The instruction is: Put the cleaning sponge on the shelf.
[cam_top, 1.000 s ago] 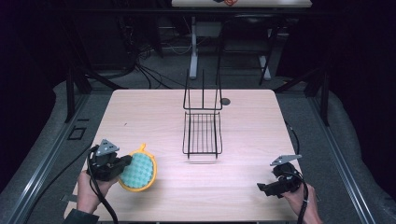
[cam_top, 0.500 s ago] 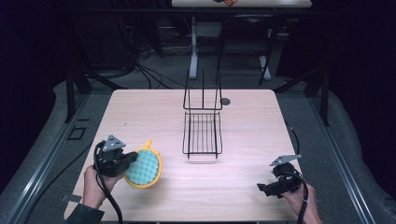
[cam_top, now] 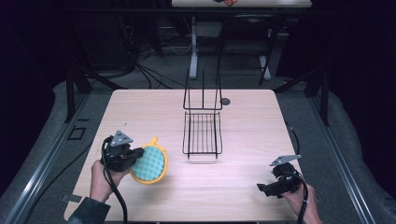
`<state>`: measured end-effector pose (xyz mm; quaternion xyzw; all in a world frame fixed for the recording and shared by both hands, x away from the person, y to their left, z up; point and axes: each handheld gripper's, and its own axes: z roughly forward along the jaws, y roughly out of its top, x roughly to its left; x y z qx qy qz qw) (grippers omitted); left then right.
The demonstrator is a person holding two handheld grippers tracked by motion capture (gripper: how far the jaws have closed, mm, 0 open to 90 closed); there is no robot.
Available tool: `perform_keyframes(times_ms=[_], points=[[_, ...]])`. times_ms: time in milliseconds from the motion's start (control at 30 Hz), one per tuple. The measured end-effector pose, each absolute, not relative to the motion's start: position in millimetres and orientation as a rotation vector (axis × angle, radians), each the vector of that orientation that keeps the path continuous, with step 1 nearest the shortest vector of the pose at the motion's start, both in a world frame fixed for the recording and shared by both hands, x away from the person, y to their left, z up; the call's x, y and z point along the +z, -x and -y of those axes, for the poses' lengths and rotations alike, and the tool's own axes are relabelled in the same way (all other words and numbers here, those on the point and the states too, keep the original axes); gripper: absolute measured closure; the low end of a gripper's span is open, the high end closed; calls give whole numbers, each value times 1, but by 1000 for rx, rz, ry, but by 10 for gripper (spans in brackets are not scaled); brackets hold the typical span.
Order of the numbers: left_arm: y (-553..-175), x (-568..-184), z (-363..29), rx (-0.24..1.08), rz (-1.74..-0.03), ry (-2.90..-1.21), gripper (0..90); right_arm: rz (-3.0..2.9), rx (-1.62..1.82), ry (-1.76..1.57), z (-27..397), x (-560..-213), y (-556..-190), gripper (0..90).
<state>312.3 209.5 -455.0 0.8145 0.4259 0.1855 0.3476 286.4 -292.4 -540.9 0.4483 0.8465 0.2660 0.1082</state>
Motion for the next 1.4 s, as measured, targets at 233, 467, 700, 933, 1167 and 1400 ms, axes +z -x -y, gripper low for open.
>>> perform_keyframes(times_ms=[233,467,700,933,1167,1400], points=[[-318,-455,-198,488,-1077,-2129,873,-2492,777,-1315,293,-541,-287,73],[-323,-455,-190,473,-1055,-2142,872,-2491,777,-1317,293,-541,-287,74],[-330,-454,-179,471,-1025,-2156,872,-2494,778,-1313,292,-541,-286,73],[-337,-453,-169,450,-1006,-2145,872,-2492,786,-1319,292,-541,-286,73],[-345,-450,-159,442,-991,-2131,872,-2492,783,-1318,292,-541,-286,73],[-351,-446,-150,445,-972,-2114,872,-2494,783,-1318,292,-541,-286,73]])
